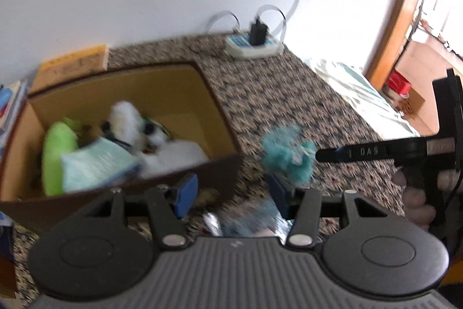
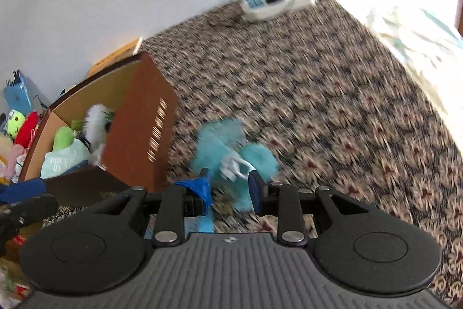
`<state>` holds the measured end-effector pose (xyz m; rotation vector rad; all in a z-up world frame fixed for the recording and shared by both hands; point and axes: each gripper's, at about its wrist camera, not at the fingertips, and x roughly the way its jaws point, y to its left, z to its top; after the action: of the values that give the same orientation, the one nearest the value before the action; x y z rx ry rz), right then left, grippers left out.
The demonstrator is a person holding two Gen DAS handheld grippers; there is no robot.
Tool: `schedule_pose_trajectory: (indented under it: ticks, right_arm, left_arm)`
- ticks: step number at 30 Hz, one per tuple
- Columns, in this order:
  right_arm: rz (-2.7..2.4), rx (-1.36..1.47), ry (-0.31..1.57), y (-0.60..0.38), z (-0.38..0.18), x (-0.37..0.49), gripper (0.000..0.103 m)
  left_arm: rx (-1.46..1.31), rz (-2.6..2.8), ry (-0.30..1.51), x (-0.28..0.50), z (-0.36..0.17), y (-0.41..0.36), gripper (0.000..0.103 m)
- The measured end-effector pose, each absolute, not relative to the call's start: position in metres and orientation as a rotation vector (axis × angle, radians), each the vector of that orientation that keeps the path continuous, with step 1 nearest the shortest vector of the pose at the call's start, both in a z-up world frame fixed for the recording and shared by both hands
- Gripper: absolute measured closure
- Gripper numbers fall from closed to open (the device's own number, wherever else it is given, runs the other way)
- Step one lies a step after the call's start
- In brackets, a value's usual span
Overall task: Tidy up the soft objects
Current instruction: 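Reach the right gripper to the clear plastic bag and grasp it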
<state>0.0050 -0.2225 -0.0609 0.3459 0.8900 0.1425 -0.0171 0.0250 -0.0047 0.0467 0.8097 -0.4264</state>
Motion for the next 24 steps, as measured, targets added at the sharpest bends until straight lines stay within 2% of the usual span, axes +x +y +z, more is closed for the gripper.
schedule_pose_trajectory:
  ticks: [14, 24]
  right_arm:
    - [0.370, 0.497, 1.116, -0.231, -0.115, -0.013, 0.092]
    - [0.434, 0.534, 1.149, -0.198, -0.128, -0.002, 0.088]
  left_arm:
    - [0.040, -0.478, 1.080, -0.026, -0.085, 0.004, 0.046]
    - [-0.024, -0.450, 1.105, -0.017, -0.108, 0.008, 0.042]
